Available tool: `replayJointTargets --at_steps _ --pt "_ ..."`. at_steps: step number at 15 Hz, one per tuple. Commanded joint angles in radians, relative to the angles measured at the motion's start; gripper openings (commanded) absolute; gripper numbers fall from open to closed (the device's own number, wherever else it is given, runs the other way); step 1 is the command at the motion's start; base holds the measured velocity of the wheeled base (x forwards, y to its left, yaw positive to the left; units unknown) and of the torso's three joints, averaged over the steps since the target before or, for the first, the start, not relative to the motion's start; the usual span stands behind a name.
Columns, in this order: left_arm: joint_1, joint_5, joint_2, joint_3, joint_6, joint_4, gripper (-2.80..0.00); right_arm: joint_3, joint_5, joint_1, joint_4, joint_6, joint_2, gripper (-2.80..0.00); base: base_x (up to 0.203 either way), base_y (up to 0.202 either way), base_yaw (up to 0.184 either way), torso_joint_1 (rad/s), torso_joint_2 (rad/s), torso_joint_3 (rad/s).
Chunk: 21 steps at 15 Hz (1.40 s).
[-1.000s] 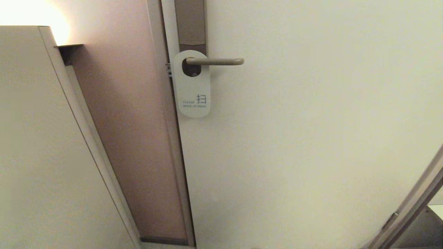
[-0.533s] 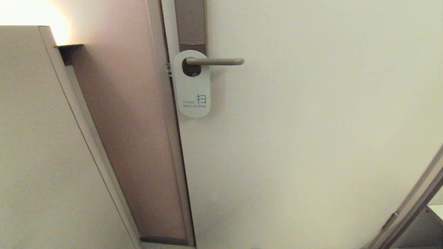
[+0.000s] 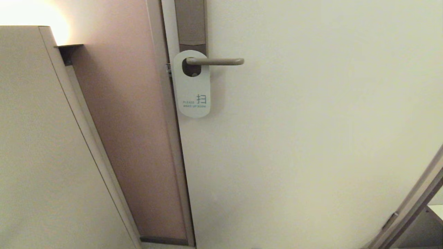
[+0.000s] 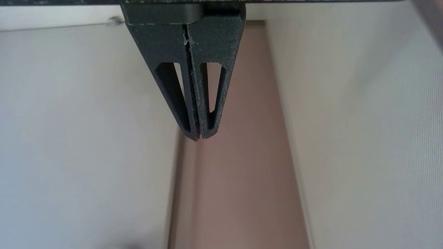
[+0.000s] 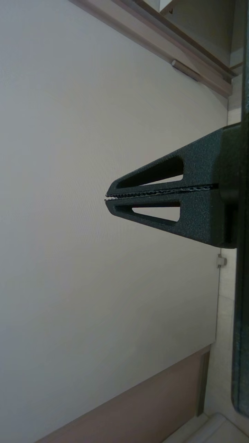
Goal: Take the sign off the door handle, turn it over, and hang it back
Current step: Take down the sign
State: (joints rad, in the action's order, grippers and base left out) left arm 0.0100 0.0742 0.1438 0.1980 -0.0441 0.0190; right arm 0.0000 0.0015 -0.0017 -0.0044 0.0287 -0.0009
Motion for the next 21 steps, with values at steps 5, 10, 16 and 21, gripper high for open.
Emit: replayJointTargets --at_steps 5,10,16,21 --pt "0.125 0.0 0.346 0.129 -0.048 -0.097 -2.8 0.0 0.0 0.0 0.0 0.0 0.001 -2.8 0.0 0.0 0.0 0.0 0.0 0.0" --pt "0.14 0.006 0.72 0.211 -0.051 -0.333 -2.8 0.0 0.0 0.0 0.0 0.0 0.001 -2.8 0.0 0.0 0.0 0.0 0.0 0.0" --pt "0.139 0.096 1.036 0.379 -0.053 -0.513 -2.8 0.0 0.0 0.0 0.0 0.0 0.001 -2.8 0.0 0.0 0.0 0.0 0.0 0.0" --pt "0.139 0.21 1.233 0.498 -0.061 -0.609 -2.8 0.0 0.0 0.0 0.0 0.0 0.001 -2.8 0.0 0.0 0.0 0.0 0.0 0.0"
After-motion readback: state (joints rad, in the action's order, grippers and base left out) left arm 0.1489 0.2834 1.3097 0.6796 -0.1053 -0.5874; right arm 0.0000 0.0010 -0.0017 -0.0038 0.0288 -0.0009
